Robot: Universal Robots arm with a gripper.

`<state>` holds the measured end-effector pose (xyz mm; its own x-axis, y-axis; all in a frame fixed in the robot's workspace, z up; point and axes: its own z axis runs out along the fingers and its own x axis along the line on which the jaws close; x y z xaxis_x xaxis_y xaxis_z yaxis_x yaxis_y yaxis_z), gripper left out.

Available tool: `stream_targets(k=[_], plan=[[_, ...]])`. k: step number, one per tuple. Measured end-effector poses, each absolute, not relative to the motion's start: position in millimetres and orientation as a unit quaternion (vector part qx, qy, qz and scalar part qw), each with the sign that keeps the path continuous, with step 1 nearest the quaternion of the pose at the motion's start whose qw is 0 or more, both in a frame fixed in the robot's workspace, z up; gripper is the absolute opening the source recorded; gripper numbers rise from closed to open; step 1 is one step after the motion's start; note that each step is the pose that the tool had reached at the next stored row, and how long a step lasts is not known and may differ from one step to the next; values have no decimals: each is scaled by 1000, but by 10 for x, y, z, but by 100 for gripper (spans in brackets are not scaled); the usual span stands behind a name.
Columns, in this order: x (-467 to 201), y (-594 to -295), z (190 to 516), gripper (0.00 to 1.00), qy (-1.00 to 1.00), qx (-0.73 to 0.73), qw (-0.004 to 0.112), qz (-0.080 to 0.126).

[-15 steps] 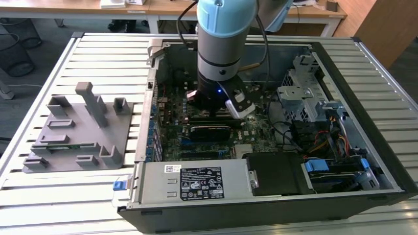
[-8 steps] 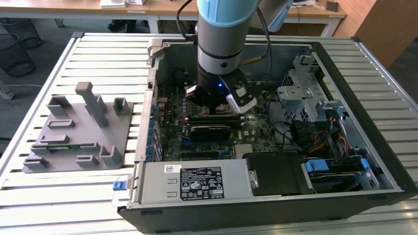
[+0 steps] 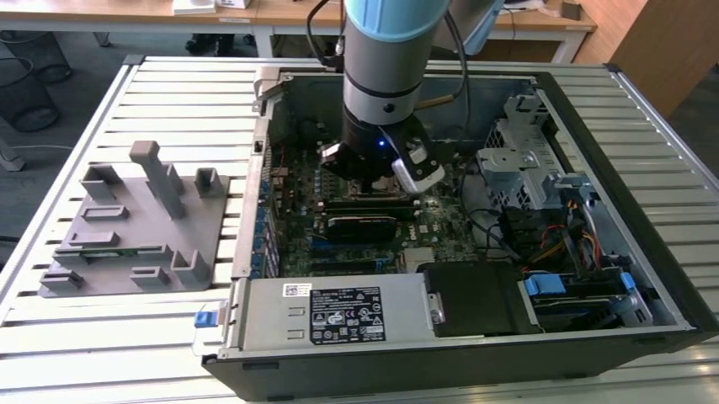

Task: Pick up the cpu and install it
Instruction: 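Install the second cpu locking lever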

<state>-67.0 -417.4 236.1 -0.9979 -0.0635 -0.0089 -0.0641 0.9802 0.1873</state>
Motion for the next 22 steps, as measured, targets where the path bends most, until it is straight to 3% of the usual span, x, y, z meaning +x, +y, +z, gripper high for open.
stream_targets(k=[10,22], plan=[[-613,-4173,2330,11,995,-31,-9,95],[-684,-4173,2229,11,995,-31,-10,96]])
